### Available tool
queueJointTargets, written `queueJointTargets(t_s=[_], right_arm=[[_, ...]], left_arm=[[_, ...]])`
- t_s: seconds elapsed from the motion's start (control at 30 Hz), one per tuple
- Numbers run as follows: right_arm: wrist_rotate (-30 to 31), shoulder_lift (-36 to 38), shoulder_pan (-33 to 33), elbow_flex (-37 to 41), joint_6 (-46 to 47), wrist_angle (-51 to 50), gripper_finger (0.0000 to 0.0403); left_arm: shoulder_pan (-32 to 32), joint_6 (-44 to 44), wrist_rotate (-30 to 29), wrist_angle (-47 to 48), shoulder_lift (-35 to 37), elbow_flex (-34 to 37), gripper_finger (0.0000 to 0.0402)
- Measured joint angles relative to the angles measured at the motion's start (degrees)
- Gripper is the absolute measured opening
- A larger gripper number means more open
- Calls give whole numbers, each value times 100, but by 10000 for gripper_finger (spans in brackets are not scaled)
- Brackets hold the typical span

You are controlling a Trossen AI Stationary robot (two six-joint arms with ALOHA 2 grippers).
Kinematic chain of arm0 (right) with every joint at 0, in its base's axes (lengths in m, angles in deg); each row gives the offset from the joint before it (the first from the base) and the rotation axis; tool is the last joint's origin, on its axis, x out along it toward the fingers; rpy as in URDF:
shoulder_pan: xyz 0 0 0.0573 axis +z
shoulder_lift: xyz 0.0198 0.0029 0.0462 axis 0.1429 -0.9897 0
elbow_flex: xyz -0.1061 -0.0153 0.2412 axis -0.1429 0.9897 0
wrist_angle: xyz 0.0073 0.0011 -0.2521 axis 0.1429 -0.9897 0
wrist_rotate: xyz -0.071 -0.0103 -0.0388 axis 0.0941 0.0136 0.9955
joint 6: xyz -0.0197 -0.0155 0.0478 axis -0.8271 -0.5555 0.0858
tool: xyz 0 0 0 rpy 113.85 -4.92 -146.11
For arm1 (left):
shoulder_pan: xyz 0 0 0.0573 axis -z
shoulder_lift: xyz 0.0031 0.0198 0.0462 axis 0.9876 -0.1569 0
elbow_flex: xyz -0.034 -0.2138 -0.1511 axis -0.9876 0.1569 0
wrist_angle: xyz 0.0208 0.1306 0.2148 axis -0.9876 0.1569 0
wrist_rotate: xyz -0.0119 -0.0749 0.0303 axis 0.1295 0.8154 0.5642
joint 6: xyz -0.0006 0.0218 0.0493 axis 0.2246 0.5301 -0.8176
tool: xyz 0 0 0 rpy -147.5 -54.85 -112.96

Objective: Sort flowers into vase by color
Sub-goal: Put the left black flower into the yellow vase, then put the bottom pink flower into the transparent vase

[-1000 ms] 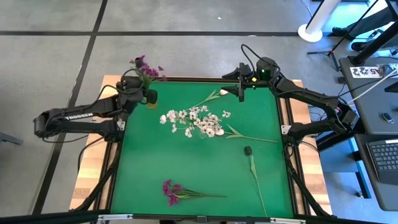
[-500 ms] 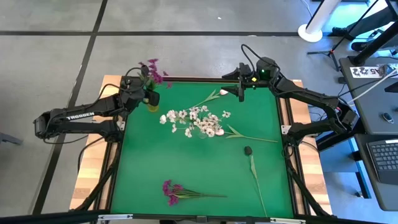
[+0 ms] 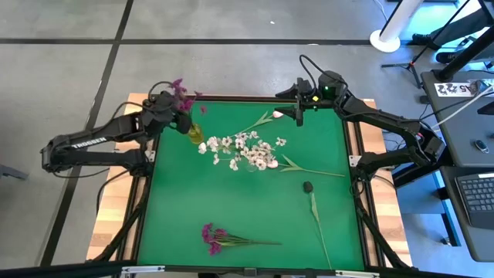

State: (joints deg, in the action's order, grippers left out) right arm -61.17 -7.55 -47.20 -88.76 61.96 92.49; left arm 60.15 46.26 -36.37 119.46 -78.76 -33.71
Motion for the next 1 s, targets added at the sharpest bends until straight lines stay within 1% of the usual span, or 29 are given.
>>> queueJointTargets(t_s=[0.13,0.3,0.43,0.6,0.67,0.8,0.87,1.0], right_arm=[[-1,0,0,0,0,7,293],[1,0,0,0,0,-5,293],[1,-2,0,0,0,-25,293],[1,-2,0,0,0,-23,293],[0,-2,0,0,0,-23,293],[0,-2,0,0,0,-25,293],[1,-2,-2,0,0,-26,293],[0,16,-16,0,-11,-41,293]], left_arm=[[2,122,206,450,0,-420,234],[28,140,491,786,0,-812,234],[175,185,510,1271,0,-1248,234],[445,589,567,2078,4,-1885,234],[569,728,802,2267,4,-2054,234],[854,904,1574,2387,4,-2222,234],[1039,941,1870,2402,-1,-2274,231],[1486,1072,1947,2467,0,-2364,228]])
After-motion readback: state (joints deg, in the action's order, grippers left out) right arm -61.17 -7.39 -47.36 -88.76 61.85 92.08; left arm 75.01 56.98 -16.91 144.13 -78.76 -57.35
